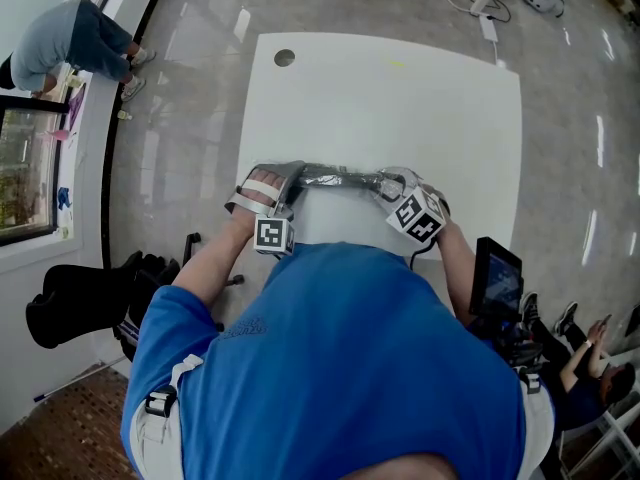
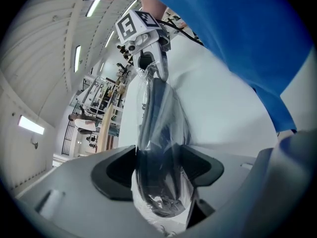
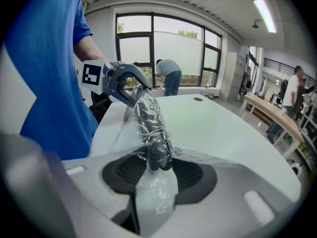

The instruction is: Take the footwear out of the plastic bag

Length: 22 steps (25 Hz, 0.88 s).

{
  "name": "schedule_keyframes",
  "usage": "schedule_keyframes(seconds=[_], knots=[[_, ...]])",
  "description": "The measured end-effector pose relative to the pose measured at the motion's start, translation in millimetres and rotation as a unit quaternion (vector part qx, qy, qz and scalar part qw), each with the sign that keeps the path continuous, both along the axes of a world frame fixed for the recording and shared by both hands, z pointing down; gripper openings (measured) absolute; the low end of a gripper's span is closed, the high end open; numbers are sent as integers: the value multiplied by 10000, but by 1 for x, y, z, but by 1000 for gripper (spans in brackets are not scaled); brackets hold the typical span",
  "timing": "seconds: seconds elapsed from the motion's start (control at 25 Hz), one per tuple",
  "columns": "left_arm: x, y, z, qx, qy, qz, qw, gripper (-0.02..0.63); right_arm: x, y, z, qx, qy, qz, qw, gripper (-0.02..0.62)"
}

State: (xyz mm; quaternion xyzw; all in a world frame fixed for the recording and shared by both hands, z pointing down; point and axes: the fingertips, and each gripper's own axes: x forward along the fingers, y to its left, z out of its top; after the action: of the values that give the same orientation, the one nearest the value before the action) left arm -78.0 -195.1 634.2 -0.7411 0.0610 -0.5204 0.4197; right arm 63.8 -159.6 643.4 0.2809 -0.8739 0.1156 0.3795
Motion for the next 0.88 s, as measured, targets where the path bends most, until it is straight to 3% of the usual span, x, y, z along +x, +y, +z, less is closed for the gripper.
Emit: schedule_keyframes(seconds=[0.28, 0.88], knots=[[1, 0, 1, -131, 12, 78, 9999, 299, 3, 5, 0, 287, 359, -193, 9988, 94], [14, -6, -9, -275, 385, 304, 9984, 217, 60, 27, -4, 373, 972, 76, 9945, 84]])
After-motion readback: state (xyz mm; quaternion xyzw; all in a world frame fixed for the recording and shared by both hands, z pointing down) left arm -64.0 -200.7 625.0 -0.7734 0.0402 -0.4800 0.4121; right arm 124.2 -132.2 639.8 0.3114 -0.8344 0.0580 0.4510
